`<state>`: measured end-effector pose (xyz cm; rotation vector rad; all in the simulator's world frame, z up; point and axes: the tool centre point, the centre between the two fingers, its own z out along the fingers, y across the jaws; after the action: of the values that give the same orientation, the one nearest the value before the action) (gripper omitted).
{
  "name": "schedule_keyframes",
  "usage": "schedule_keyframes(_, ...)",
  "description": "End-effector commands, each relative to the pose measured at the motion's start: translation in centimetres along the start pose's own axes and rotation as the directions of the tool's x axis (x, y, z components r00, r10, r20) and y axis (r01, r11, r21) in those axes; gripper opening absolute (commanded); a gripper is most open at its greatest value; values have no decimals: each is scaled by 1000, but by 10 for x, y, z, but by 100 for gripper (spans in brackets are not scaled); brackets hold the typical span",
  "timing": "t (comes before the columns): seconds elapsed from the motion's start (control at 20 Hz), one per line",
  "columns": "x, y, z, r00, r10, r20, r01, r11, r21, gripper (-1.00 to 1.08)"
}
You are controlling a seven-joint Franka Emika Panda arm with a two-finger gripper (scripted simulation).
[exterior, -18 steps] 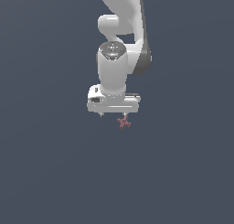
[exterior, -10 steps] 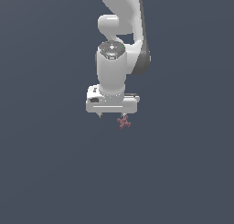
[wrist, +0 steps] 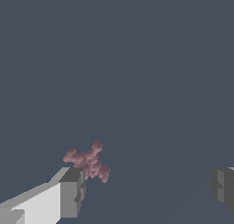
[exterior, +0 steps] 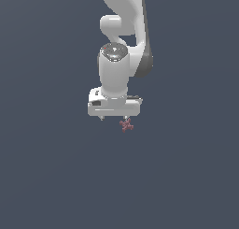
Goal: Pick up the object and move it to a goal position.
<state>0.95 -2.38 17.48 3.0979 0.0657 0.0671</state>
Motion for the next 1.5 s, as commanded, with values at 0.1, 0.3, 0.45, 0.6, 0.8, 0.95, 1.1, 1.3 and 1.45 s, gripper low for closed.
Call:
schedule_keyframes(0.1,-7,-13,15,999,-52,7,52,999,8,100)
schedule_keyframes(0.3,-20,-32,37,991,-133,17,133,991,23,100)
schedule_keyframes(0.45,-32,-48,54,980,-198,23,197,980,35,100)
schedule_keyframes(0.6,-41,-59,65,970,-243,27,241,969,45,100)
schedule_keyframes(0.8,-47,-66,73,961,-275,29,273,961,52,100)
schedule_keyframes(0.95,-47,-66,73,962,-273,30,271,961,52,100)
schedule_keyframes(1.1,-48,-67,76,961,-274,30,272,961,52,100)
schedule_keyframes(1.3,-49,-67,90,961,-275,29,273,961,53,100)
schedule_keyframes(1.45,-50,-68,106,961,-277,29,275,960,53,100)
